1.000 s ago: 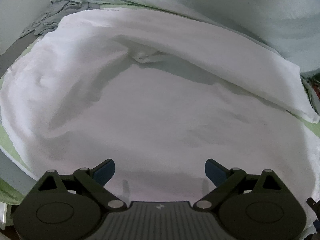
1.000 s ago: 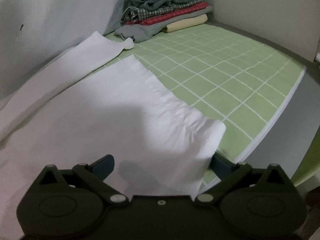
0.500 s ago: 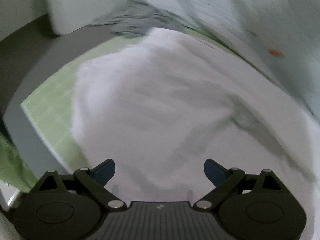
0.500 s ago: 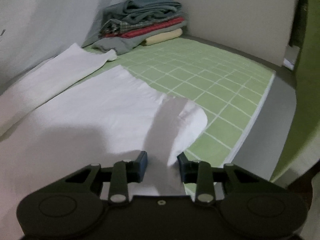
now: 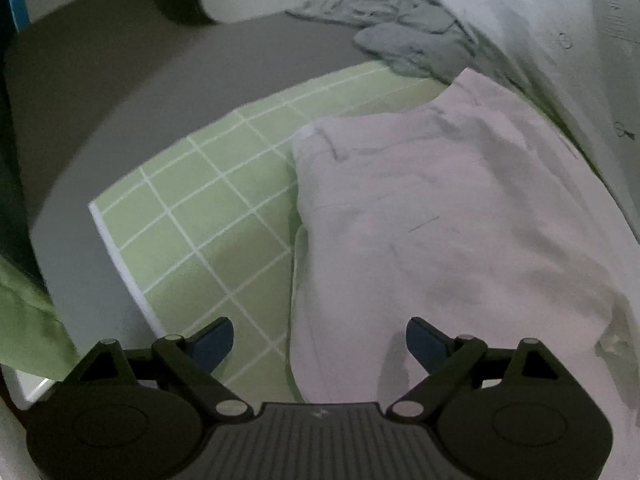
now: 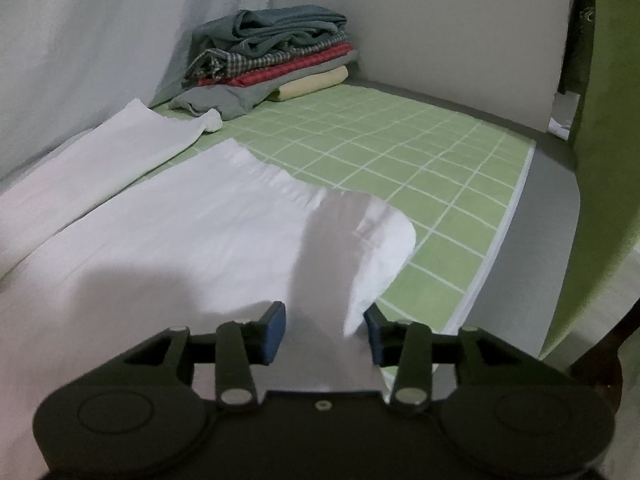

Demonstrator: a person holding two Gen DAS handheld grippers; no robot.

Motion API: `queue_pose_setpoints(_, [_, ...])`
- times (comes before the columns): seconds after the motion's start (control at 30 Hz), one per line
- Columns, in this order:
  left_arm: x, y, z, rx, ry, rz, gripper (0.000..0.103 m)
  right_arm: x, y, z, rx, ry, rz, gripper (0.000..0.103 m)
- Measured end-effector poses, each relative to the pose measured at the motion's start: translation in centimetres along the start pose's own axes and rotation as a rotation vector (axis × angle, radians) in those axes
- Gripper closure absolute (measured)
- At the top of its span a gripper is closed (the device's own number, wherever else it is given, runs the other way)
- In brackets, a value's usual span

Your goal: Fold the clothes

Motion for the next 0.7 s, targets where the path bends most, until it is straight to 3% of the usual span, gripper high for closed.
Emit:
queue_pose_setpoints(0.13, [0.9, 0.3, 0.1, -0.031, 0.003, 0.021, 0.018, -0.1, -0.8, -0.4, -0.006, -0.02, 0.045, 0.064])
queue_pose_setpoints(0.2, [0.8, 0.4, 0.0, -0.05, 0.013, 0.031, 0.049, -0.3, -1.7, -0.7, -0.054, -0.034, 0.071, 0.077])
queue_pose_setpoints(0.23, [0.7, 0.4, -0.2, -0.064, 0.018, 0.042, 0.057, -0.4, -2.1, -0.9, -0.08, -0.039, 0.087, 0.087])
queue_pose_setpoints(0.27, [0.6, 0.3, -0.3, -0.099, 0.022, 0.048, 0.075, -0.6, -2.2, -1.0, -0.082, -0.037, 0.091, 0.088])
queue_pose_setpoints(0.33, [0.4, -0.1, -0.3, -0.19, 0.027, 0.049, 0.092, -1.2, -1.6, -1.4, 0.001, -0.03, 0.077, 0.091])
queue_pose_setpoints(0.4, [-0.3, -0.3, -0.3, -0.252, 0.051, 0.061, 0.094, -2.1, -0.3, -2.2, 0.137, -0.031, 0.058, 0.091])
queue_pose_setpoints(0.5, [-2.4, 0.0, -0.3, -0.262, 0.127, 0.058, 0.095, -4.0, 1.9, -3.9, 0.313, -0.003, 0.02, 0.092])
queue_pose_setpoints(0.7, [-8.0, 1.5, -1.3, -0.24, 0.284, 0.075, 0.095, -6.9, 4.4, -7.7, 0.43, 0.07, -0.076, 0.094])
Point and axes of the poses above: each gripper's, at about its wrist camera, not at the fingertips, and x roughly the way its jaws point, y to its right, z to its underside, the point moved 3 cm from there along x, roughly the way its jaws point, and after that the axes turned 3 degrees about z, right-handed, at the moved point
